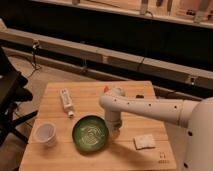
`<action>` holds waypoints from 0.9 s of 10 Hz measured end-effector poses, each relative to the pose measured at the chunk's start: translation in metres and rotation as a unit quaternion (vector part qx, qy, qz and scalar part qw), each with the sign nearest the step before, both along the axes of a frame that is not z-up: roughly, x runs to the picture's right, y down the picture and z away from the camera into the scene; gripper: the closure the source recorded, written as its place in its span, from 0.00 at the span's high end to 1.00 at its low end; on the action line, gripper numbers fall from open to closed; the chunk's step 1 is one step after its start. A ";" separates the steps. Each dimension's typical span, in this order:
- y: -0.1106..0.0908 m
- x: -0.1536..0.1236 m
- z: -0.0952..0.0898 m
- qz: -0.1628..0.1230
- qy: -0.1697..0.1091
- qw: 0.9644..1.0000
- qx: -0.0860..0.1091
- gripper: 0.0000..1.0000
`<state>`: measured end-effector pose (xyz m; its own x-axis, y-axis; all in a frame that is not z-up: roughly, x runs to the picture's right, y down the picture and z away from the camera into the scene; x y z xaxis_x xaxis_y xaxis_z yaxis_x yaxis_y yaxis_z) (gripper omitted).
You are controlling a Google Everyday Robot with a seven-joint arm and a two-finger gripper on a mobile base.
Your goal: Push the ceramic bowl across the table
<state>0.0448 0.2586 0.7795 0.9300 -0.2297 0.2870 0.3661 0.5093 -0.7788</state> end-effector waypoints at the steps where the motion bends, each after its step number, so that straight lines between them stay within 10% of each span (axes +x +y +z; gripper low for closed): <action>1: 0.000 0.000 0.001 -0.002 -0.002 1.000 -0.001 0.08; 9: -0.003 -0.020 0.005 -0.023 -0.029 0.999 -0.003 0.08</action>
<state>0.0246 0.2552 0.7842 0.9003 -0.2699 0.3414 0.4334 0.4864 -0.7586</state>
